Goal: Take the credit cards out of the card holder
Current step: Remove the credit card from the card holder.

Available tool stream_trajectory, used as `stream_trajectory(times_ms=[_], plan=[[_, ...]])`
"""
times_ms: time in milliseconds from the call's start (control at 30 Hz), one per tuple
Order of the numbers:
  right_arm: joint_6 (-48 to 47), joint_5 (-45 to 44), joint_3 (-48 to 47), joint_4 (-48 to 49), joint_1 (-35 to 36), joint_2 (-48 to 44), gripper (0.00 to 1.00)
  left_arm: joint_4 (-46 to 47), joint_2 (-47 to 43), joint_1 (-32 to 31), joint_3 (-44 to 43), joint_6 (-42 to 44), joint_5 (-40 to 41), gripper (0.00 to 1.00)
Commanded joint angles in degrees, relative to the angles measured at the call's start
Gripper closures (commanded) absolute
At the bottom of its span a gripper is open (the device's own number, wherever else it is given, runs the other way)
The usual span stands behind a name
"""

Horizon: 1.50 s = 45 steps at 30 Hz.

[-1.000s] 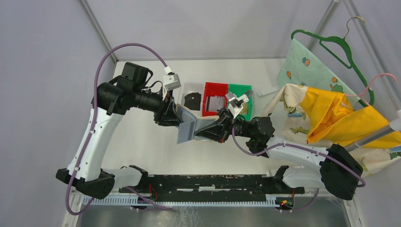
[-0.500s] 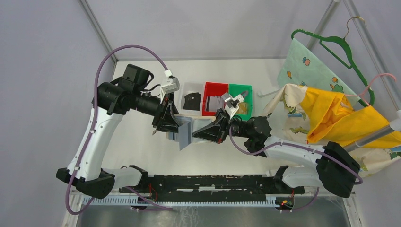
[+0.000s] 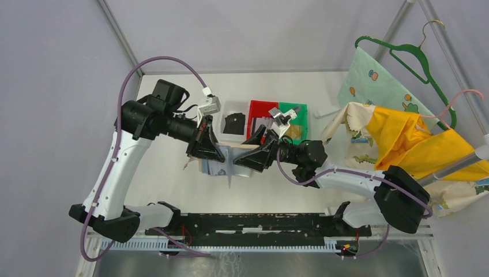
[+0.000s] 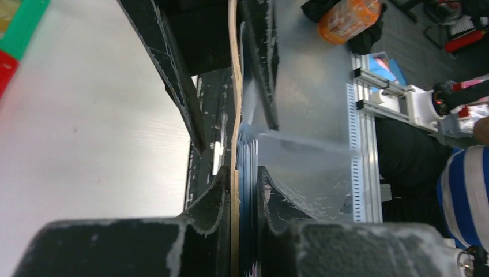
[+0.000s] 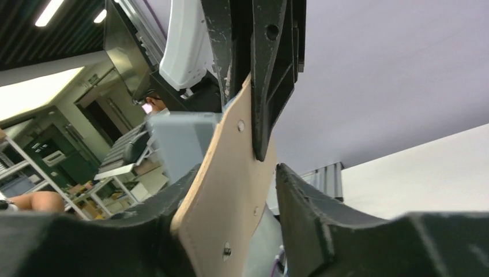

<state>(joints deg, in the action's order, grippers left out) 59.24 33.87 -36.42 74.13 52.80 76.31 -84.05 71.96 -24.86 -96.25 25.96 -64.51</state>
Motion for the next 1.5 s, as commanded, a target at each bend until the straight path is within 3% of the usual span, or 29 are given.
stream_trajectory(times_ms=[0, 167, 300, 400, 567, 833, 1233, 1333, 1467], plan=[[-2.21, -2.4, -0.64, 0.61, -1.48, -2.22, 0.38, 6.04, -0.13, -0.11, -0.59, -4.5, 9.56, 0.98], [-13.94, -9.16, 2.06, -17.03, -4.18, -7.7, 0.12, 10.32, 1.82, -0.1, -0.8, -4.71, 36.08, 0.98], [-24.43, -16.15, 0.76, -31.37, -4.29, -10.98, 0.02, 8.48, 3.47, -0.1, -1.21, -0.66, 42.62, 0.98], [-29.83, -18.56, -0.88, -36.73, -4.28, -12.17, 0.02, 5.75, 4.03, -0.12, -2.96, 1.36, 38.56, 0.98], [-36.28, -15.44, -4.95, -41.22, -4.24, -11.52, 0.02, 0.24, 5.15, -0.1, -6.22, 4.57, 26.75, 0.96], [-46.1, -2.64, -13.84, -49.39, -4.35, -8.95, 0.02, 0.03, 3.11, -0.21, -3.48, 8.9, 14.04, 0.93], [-48.43, 17.42, -15.67, -48.41, -6.91, -8.81, 0.02, 0.02, 3.08, -1.12, -2.56, 8.36, 4.09, 0.9], [-44.86, 20.19, -16.59, -46.37, -9.21, -8.24, 0.1, -0.02, 3.47, -1.89, -2.45, 7.41, 3.7, 0.9], [-34.1, 23.3, -17.1, -39.76, -9.99, -5.73, 0.36, 0.02, 3.45, -1.85, -2.43, 7.42, 3.55, 0.88]])
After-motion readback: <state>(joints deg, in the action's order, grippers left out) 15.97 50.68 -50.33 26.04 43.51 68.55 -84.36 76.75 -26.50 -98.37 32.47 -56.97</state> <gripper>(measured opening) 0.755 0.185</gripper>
